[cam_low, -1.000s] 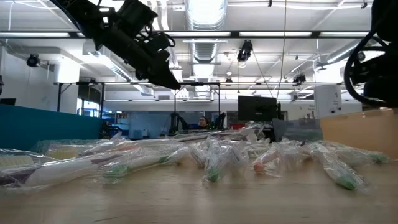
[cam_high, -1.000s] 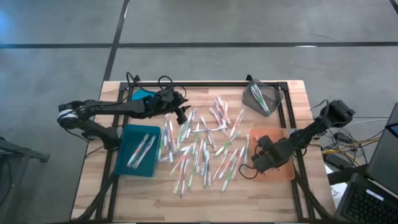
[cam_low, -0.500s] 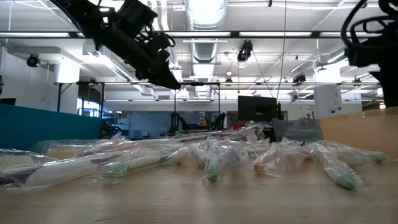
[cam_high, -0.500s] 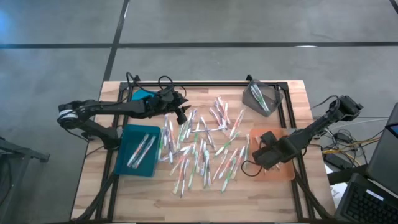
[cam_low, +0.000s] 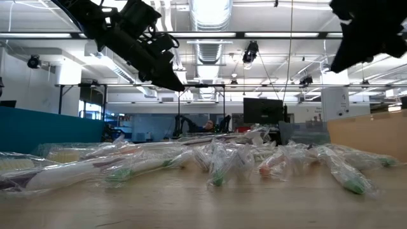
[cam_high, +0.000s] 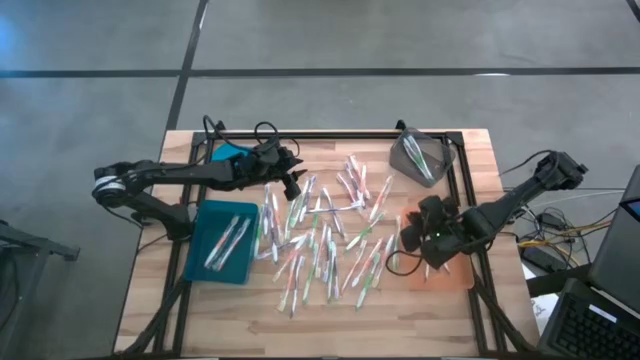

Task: Pick & Place Toothbrushes
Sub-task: Put the orange toothbrush into the blue bin

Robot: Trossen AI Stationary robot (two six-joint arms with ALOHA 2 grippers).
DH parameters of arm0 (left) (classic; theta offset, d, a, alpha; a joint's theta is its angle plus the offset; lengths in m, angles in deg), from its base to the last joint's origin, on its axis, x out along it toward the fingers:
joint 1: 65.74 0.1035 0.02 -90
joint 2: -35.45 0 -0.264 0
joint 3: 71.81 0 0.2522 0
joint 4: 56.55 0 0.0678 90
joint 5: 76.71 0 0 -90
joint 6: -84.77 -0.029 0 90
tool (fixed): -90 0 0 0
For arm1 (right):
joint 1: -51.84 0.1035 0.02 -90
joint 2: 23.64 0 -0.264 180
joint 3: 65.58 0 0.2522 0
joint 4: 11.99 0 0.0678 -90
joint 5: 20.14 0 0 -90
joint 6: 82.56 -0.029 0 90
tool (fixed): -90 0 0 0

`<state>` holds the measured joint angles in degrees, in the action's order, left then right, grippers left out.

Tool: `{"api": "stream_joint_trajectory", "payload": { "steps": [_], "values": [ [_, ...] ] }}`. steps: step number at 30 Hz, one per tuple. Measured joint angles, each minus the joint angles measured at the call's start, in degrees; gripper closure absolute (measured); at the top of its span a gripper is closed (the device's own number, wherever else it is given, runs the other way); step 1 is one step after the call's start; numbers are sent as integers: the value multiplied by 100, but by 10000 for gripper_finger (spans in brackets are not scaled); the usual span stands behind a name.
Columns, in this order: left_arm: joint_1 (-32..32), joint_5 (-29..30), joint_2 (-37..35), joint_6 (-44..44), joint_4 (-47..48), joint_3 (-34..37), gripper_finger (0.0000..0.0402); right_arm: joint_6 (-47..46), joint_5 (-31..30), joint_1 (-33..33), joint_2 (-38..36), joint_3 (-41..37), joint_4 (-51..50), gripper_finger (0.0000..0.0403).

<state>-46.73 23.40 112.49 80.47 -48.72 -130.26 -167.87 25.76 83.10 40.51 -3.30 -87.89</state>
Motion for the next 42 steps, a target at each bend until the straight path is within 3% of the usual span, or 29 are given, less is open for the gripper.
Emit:
{"api": "stream_joint_trajectory", "payload": {
  "steps": [14, 27, 30, 39, 42],
  "values": [
    [0, 0, 0, 0, 2, 0, 252, 3086, -50, -1201, 161, 452, 903, 394],
    [0, 0, 0, 0, 2, 0, 252, 6522, 1827, -2422, -9, 452, 2307, 394],
    [0, 0, 0, 2, 0, 0, 252, 6934, 2133, -2597, -202, 452, 2420, 394],
    [0, 0, 0, 0, 1, 0, 252, 7808, 2252, -2926, -1043, 438, 2433, 394],
    [0, 0, 0, 0, -15, 0, 252, 8144, 2658, -3094, -1307, 362, 2592, 394]
  ]
}}
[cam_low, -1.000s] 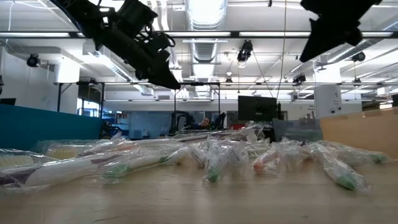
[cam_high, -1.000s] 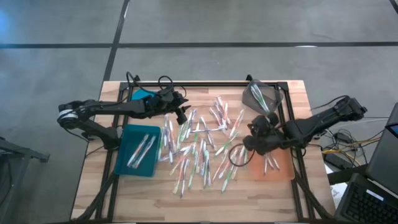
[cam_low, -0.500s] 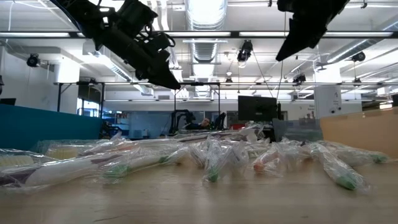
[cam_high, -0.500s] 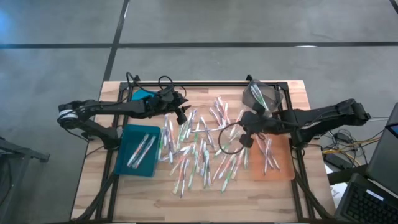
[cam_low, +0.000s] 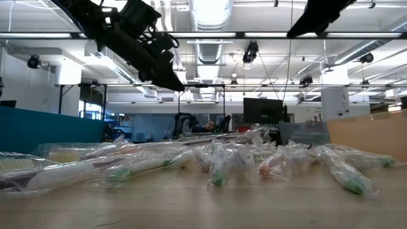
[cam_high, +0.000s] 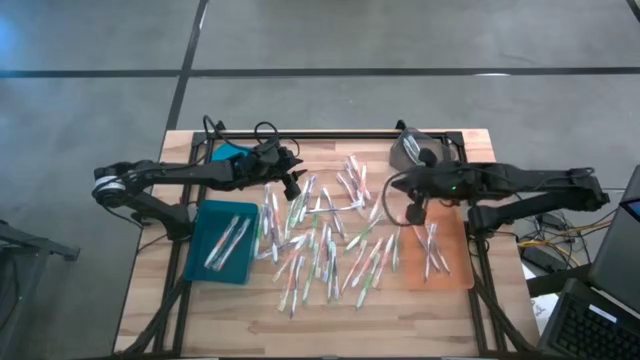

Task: Pick & Place Toothbrushes
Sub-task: Put the orange toothbrush into the blue bin

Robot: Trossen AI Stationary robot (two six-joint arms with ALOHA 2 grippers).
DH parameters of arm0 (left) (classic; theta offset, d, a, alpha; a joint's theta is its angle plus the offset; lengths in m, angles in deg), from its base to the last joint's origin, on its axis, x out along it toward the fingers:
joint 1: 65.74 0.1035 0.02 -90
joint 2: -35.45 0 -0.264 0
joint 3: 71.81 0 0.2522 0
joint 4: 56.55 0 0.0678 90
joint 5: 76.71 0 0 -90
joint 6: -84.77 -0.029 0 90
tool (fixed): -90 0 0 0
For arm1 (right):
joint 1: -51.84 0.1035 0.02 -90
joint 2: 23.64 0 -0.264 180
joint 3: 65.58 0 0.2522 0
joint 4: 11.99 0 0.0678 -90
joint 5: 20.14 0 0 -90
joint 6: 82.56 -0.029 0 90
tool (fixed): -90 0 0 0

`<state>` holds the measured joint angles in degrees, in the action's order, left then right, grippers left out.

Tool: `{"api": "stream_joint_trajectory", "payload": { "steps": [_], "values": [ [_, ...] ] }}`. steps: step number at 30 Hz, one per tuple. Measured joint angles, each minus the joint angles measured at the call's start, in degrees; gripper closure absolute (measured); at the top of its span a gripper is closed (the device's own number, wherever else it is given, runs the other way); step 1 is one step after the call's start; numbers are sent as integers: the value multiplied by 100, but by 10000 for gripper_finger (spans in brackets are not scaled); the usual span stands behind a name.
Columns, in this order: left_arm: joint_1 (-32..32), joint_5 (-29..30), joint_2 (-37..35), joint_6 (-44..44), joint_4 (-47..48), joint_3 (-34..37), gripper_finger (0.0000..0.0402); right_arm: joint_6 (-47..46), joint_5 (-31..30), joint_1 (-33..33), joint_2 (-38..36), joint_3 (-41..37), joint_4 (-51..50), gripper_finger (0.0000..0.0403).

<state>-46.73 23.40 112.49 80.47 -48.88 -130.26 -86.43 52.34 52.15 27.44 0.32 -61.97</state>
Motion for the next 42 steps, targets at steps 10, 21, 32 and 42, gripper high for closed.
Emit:
{"api": "stream_joint_trajectory", "payload": {
  "steps": [10, 21, 32, 42],
  "values": [
    [0, -1, 0, 22, 96, 0, 252, 745, 1469, -1114, -782, -852, 515, 394],
    [-4, -342, -4, 508, 119, 0, 252, 1375, 2257, -2037, -1454, -1558, 510, 394],
    [-145, -723, -84, 271, 1519, -341, 252, 1412, 2254, -2050, -1566, -1639, 475, 394],
    [-339, -740, -97, -2835, 4102, -1370, 252, 1394, 2250, -2050, -1564, -1639, 478, 394]
  ]
}}
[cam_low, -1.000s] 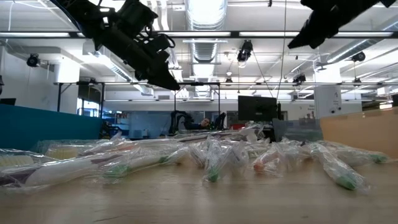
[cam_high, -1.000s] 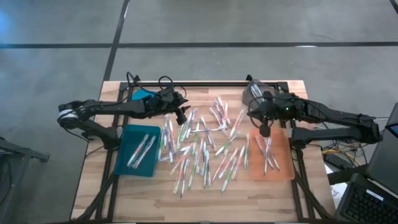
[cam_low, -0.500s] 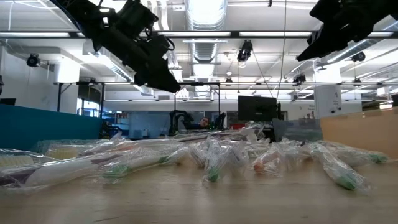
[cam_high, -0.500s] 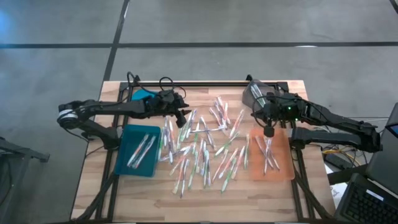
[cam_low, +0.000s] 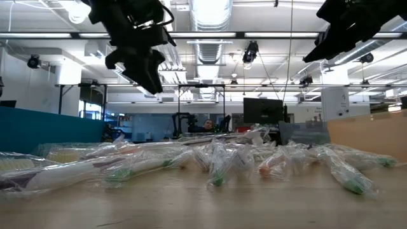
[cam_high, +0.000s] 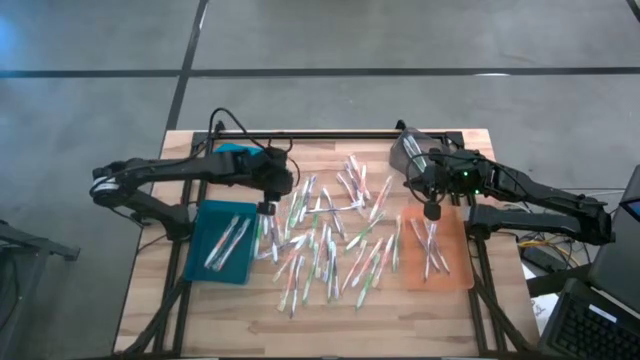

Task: Pick & Place Toothbrushes
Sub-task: Put the orange toothbrush into the blue bin

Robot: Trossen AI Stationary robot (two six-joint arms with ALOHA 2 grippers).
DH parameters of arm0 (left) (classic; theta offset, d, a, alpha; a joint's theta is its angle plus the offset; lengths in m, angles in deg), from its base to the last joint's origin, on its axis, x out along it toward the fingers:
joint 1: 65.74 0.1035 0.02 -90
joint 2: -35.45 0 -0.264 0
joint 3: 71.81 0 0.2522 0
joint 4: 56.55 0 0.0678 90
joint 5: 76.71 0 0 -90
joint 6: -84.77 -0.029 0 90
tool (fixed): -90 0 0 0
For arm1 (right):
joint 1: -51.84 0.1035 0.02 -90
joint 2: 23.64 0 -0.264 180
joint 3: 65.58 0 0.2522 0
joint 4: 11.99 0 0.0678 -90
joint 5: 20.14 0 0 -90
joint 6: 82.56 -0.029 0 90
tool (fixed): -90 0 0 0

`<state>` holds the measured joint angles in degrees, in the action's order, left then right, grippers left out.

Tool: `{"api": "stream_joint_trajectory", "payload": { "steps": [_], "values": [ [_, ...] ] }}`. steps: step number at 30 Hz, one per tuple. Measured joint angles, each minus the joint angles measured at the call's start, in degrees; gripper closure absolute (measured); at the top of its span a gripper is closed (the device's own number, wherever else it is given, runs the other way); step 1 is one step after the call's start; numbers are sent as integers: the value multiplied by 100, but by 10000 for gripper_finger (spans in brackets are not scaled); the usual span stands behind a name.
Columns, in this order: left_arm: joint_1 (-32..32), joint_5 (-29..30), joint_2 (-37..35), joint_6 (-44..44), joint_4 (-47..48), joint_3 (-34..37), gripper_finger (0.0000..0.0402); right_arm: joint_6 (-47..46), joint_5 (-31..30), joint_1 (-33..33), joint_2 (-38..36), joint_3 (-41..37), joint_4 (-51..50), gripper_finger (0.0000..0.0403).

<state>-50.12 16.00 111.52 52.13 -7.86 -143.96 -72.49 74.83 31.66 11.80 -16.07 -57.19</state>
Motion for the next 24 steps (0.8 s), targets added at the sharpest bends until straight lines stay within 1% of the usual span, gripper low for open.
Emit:
{"api": "stream_joint_trajectory", "payload": {
  "steps": [3, 6, 11, 15, 20, 24],
  "values": [
    [-6, 1, -14, -598, 238, -94, 252, 1, -1, 0, 0, 0, 2, 394],
    [-9, 4, -14, -1049, 249, -86, 252, 2, -4, 0, 0, 0, 2, 394],
    [-9, 25, 42, -2135, 367, -49, 252, 0, -15, 0, 0, 0, 4, 394],
    [-9, 38, 169, -2570, 386, -49, 252, 0, -13, 2, 0, 0, 4, 394],
    [-9, 57, 462, -2894, 530, -49, 252, 0, -13, 2, 0, 0, 4, 394],
    [-92, 389, 793, -3150, 785, -77, 252, 0, -13, 2, -2, 0, 7, 394]
  ]
}}
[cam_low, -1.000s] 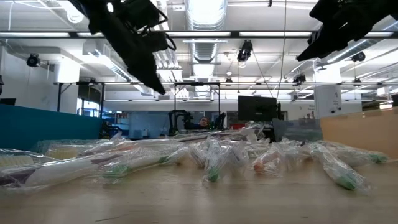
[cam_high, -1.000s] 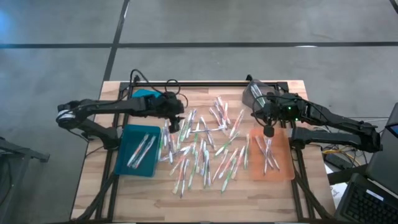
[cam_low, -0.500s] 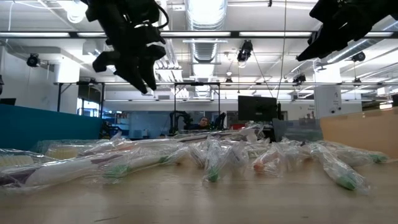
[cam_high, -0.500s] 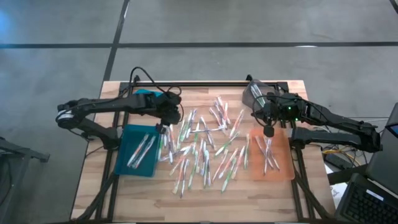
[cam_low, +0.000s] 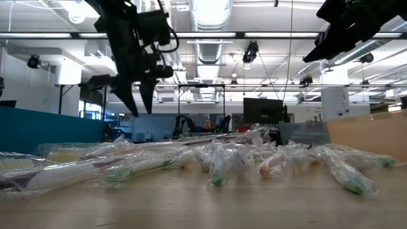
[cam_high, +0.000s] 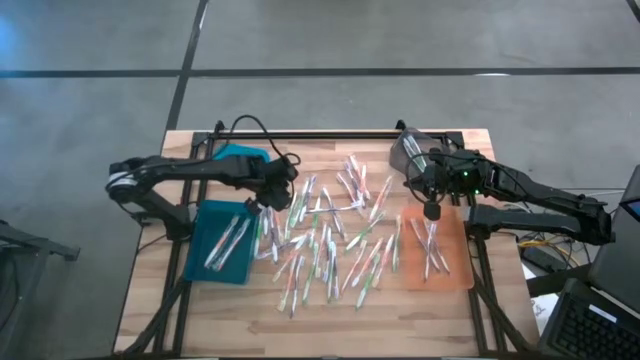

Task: Pick & Place Toothbrushes
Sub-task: Put the orange toothbrush into the blue bin

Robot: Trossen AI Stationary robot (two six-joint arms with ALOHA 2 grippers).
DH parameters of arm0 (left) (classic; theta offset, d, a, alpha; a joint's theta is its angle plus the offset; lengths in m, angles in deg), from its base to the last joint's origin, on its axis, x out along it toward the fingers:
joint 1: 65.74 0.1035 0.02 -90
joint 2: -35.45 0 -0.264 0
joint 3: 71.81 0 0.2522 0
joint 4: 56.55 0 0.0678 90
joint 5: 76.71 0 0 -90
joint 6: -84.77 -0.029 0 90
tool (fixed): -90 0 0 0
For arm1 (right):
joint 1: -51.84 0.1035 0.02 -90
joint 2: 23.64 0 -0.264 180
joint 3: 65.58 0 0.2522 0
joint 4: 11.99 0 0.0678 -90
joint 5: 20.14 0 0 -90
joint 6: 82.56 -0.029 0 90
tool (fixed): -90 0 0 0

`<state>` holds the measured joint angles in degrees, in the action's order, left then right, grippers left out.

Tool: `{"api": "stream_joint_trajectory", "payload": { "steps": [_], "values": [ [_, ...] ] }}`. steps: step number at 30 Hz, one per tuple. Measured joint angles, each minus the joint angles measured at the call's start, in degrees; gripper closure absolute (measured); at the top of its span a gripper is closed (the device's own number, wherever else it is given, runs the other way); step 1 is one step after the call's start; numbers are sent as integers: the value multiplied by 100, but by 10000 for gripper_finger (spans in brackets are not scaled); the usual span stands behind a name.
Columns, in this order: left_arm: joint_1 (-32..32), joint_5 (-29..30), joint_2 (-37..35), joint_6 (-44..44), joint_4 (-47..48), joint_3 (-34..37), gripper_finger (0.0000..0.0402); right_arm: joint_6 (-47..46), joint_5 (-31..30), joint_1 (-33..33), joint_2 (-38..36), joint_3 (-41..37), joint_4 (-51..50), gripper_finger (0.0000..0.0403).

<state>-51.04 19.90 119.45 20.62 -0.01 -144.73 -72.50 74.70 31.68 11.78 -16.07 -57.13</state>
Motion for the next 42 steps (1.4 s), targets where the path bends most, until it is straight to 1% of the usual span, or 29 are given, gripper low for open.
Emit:
{"api": "stream_joint_trajectory", "payload": {
  "steps": [2, 8, 14, 17, 31, 42],
  "values": [
    [-81, 94, 156, -30, 33, -92, 252, 0, 0, 0, 0, 0, 0, 394],
    [-532, 99, 594, -28, 363, -387, 252, 0, 2, 0, 0, 0, 3, 394],
    [-923, 105, 865, 7, 429, -448, 252, 0, 2, 0, 2, 0, 6, 394],
    [-1046, 234, 991, 20, 486, -448, 252, 0, 2, 0, 2, 0, 8, 394],
    [-1138, 381, 1419, 52, 598, -435, 252, 0, 4, 0, 0, 0, 17, 394],
    [-1136, 560, 1784, -210, 575, -430, 252, 0, 9, 0, 0, 2, 17, 394]
  ]
}}
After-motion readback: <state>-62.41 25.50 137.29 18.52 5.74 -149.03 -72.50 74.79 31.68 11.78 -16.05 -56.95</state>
